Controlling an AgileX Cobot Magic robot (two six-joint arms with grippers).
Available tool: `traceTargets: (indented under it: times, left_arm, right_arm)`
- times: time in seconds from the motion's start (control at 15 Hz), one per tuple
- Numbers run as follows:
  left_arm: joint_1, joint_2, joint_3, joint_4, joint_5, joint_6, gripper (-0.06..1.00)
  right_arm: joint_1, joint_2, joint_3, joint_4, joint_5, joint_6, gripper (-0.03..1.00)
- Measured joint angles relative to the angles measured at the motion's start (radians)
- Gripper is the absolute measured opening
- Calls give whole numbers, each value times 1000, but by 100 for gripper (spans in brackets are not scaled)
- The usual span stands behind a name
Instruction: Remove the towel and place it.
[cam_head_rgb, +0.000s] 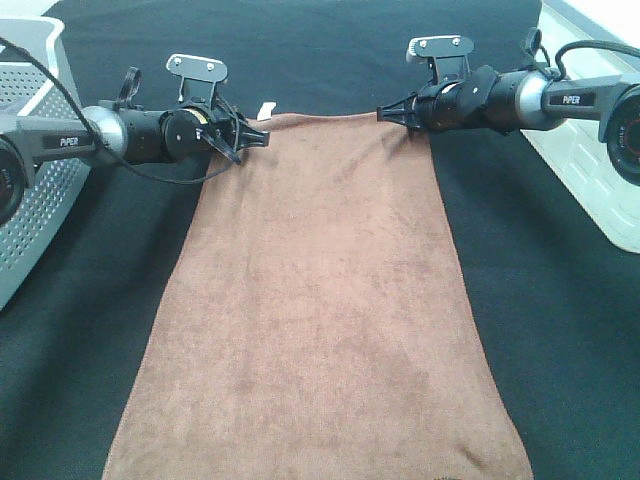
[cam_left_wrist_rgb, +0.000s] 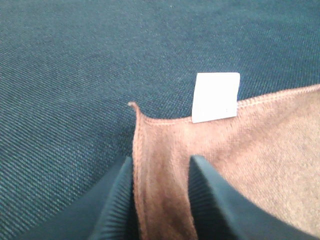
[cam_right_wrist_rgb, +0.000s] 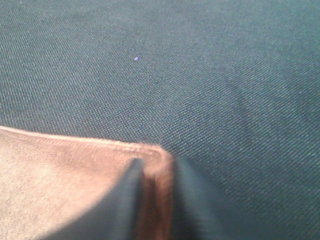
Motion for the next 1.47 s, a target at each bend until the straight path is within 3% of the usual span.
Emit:
traceTargets:
  times: [0.07,0.2,0.47,0.67,0.87,1.07,1.2,1.33,1.47]
  left_arm:
    - [3,0,0,0,-10,0,39]
    - [15,0,0,0,-4,0,39]
    - [53,0,0,0,44,1,39]
    - [53,-20,0,0,74,1,40]
    - [53,-111,0,19,181,1,49]
    - [53,-238,0,36,361,1,60]
    - [53,-330,0,49,570,1,64]
    - [53,-456,0,57,842,-28,76]
    - [53,-560,0,88,1024,-77,81]
  right_arm:
    - [0,0,0,0,0,0,40]
    - [0,0,0,0,0,0,50]
    - [0,-2,0,0,23,0,53]
    - [0,-39,0,0,78,0,61]
    - [0,-145,0,-11,154,0,65]
    - [0,-268,0,-46,337,0,65]
    - [0,-362,0,-56,504,13,65]
    - [0,-488,0,-100,722,108,69]
    - [0,-585,0,-188,864,198,73]
